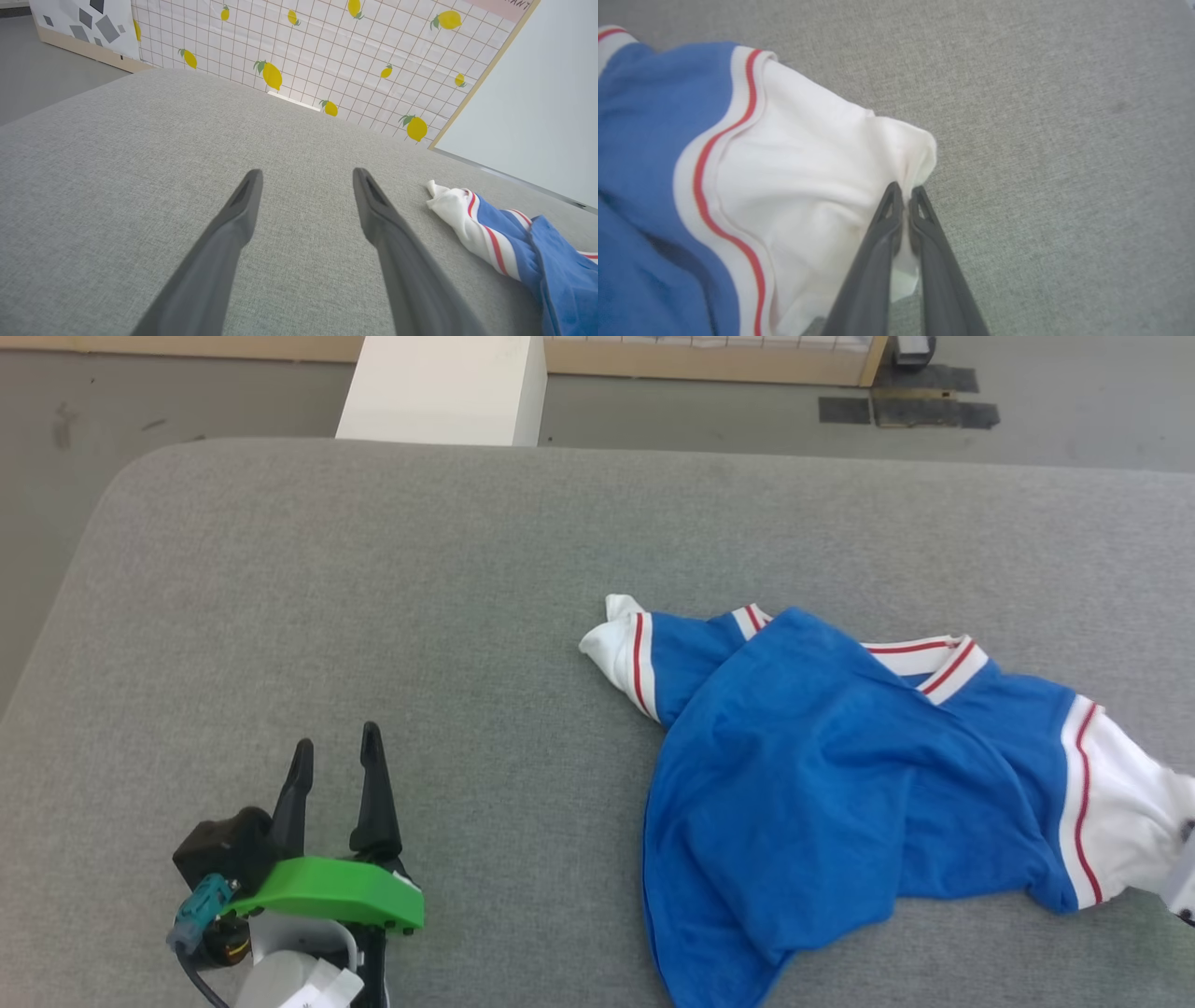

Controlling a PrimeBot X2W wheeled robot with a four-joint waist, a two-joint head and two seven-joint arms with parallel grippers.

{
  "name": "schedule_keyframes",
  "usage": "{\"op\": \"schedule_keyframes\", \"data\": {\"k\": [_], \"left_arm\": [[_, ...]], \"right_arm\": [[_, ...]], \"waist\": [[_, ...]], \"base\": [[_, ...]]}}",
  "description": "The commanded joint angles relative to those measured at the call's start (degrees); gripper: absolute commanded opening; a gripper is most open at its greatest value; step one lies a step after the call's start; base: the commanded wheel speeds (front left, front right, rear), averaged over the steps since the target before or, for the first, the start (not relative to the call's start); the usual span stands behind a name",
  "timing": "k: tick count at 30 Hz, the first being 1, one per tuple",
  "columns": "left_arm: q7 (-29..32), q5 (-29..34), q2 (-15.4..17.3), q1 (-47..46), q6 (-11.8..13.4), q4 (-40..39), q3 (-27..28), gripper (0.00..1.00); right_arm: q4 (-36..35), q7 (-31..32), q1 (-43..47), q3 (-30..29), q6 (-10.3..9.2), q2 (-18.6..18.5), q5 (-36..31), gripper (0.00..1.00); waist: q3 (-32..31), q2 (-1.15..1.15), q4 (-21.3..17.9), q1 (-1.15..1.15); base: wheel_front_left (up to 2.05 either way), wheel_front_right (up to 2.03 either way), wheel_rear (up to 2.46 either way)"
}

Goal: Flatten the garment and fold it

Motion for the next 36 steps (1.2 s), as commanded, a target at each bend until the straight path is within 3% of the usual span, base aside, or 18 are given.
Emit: {"op": "schedule_keyframes", "data": {"k": [1,6,11,16,20,23,27,31,32,33,34,36], "left_arm": [[-0.26,0.37,-0.08,0.66,-0.30,0.19,0.04,1.00],[0.04,-0.19,0.36,1.38,-0.74,1.58,-0.11,1.00],[3.83,-3.09,0.14,1.07,-1.98,1.91,-2.77,1.00],[16.96,-7.60,-0.06,-4.03,-3.51,2.17,-11.33,1.00],[31.46,-9.49,-0.09,-10.57,-2.12,3.71,-20.59,1.00],[40.68,-7.40,-0.10,-16.27,-0.71,6.49,-26.49,1.00],[47.49,-2.53,0.43,-21.95,0.90,12.00,-31.05,1.00],[49.27,-0.92,0.75,-24.37,2.36,16.30,-31.74,1.00],[49.28,-0.95,0.75,-24.61,2.43,16.93,-31.71,0.79],[49.06,-1.52,0.70,-24.74,2.20,17.43,-31.47,0.09],[48.82,-2.02,0.65,-24.79,1.84,17.62,-31.37,0.00],[48.54,-3.53,0.49,-24.87,1.19,17.48,-31.02,0.00]], "right_arm": [[-0.66,-2.34,-0.56,-0.59,-0.09,0.95,0.36,1.00],[-5.68,-15.04,-0.26,-1.52,-0.09,3.92,5.02,1.00],[-10.02,-19.03,3.86,-0.83,-0.09,5.43,7.27,1.00],[-12.16,-18.64,6.71,0.40,-0.09,6.02,7.25,1.00],[-12.86,-18.07,6.96,1.40,-0.09,6.16,7.15,1.00],[-13.01,-17.99,6.44,2.48,-0.09,6.20,7.63,1.00],[-12.50,-18.04,5.48,3.76,-0.09,6.22,8.56,1.00],[-12.34,-18.62,5.02,4.45,-0.09,6.22,8.73,1.00],[-12.28,-18.75,5.01,4.46,-0.09,6.22,8.69,1.00],[-12.19,-18.88,5.02,4.41,-0.09,6.23,8.60,1.00],[-12.12,-18.97,5.03,4.34,-0.09,6.23,8.59,1.00],[-11.92,-19.01,5.21,3.90,-0.09,6.23,8.19,1.00]], "waist": [[-0.86,0.00,-0.82,0.00],[-3.48,0.00,-1.47,0.00],[-5.17,0.00,-1.76,0.00],[-5.70,0.00,-2.13,0.00],[-4.98,0.00,-2.79,0.00],[-3.89,0.00,-3.85,0.00],[-2.33,0.00,-5.68,0.00],[-1.01,0.00,-7.07,0.00],[-0.86,0.00,-7.21,0.00],[-0.73,0.00,-7.32,0.00],[-0.64,0.00,-7.33,0.00],[-0.51,0.00,-7.01,0.00]], "base": [[0.00,0.00,0.00],[0.00,0.00,0.00],[0.00,0.00,0.00],[0.00,0.00,0.00],[0.00,0.00,0.00],[0.00,0.00,0.00],[0.00,0.00,0.00],[0.00,0.00,0.00],[0.00,0.00,0.00],[0.00,0.00,0.00],[0.00,0.00,0.00],[0.00,0.00,0.00]]}}
